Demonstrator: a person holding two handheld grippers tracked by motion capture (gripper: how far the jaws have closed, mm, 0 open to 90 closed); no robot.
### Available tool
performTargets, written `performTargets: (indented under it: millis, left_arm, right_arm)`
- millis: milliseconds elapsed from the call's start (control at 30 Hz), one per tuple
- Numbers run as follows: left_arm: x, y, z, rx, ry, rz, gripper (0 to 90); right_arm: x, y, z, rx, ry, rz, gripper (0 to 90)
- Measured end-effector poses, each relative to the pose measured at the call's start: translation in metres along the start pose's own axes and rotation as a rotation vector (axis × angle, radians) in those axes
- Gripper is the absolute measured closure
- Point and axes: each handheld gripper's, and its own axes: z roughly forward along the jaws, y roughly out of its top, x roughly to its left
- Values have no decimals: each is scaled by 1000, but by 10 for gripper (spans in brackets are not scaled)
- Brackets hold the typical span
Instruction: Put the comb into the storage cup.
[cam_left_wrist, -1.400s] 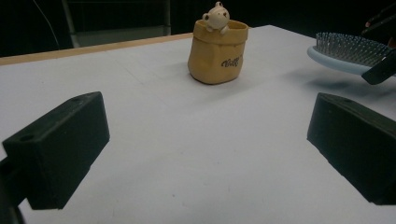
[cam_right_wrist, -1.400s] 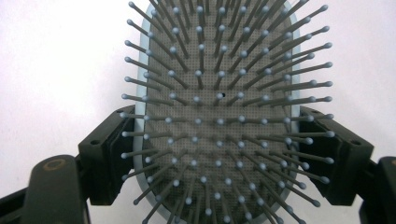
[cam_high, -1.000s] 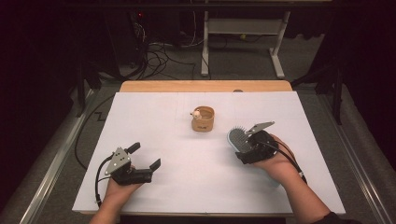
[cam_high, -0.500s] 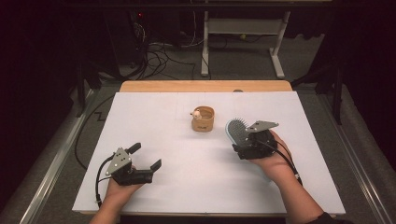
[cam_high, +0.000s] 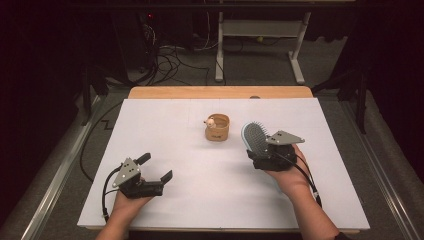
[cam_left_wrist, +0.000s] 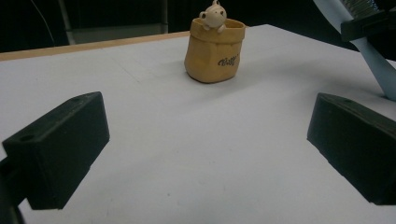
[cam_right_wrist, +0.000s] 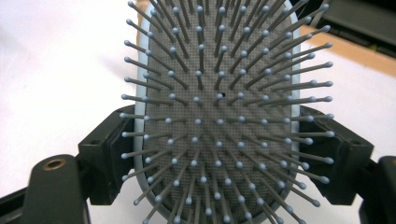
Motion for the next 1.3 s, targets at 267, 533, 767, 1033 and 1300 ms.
performTargets:
  millis: [267,533,767,1033,1300]
  left_arm:
    - [-1,0,0,1,3,12,0]
    - [-1,0,0,4,5,15,0]
    - [0,0,0,11,5,3,0]
    - [-2,1,1,10,-4,8,0]
    - [-4,14,6,17,7,26,0]
  right_arm:
    - [-1,-4,-12,-143,-12,34,203]
    - [-4,-15,-23,-282,1,83,203]
    - [-7,-28,-37,-351,-24,77,203]
    - [-13,-41,-47,-355,-49,81,203]
    - [-13,-38,-50,-372,-50,81,203]
